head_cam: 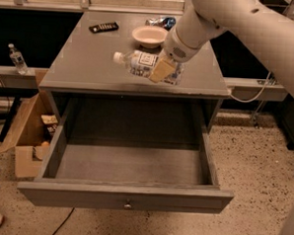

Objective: Pick blue plastic bottle from top drawer and place on counter

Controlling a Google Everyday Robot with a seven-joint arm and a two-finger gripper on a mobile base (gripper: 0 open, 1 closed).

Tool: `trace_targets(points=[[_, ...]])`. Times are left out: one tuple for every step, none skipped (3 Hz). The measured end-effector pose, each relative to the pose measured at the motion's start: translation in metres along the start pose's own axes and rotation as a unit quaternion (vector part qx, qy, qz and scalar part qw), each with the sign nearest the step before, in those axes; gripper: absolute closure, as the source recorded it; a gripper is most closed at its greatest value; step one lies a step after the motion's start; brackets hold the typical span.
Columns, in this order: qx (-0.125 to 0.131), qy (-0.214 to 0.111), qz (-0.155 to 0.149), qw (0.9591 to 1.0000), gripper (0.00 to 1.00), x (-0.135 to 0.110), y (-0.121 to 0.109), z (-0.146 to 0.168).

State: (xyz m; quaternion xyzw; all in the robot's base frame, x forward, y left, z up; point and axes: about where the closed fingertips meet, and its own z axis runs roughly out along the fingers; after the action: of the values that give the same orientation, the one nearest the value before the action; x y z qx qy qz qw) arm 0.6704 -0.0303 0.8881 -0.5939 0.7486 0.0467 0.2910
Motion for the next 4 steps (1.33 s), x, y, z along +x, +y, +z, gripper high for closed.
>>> trace_targets(points=[[0.001, 0.002, 0.028, 0.9996, 0.96, -0.017, -0.035, 0.026], [-0.001, -0.002, 0.049, 0.9988, 0.65, -0.034, -0.06, 0.051], [-0.007, -0.006, 0.064, 0.9979, 0.42, -0.044, -0.072, 0.068], [-0.015, -0.015, 0.075, 0.997, 0.2, -0.047, -0.078, 0.081]])
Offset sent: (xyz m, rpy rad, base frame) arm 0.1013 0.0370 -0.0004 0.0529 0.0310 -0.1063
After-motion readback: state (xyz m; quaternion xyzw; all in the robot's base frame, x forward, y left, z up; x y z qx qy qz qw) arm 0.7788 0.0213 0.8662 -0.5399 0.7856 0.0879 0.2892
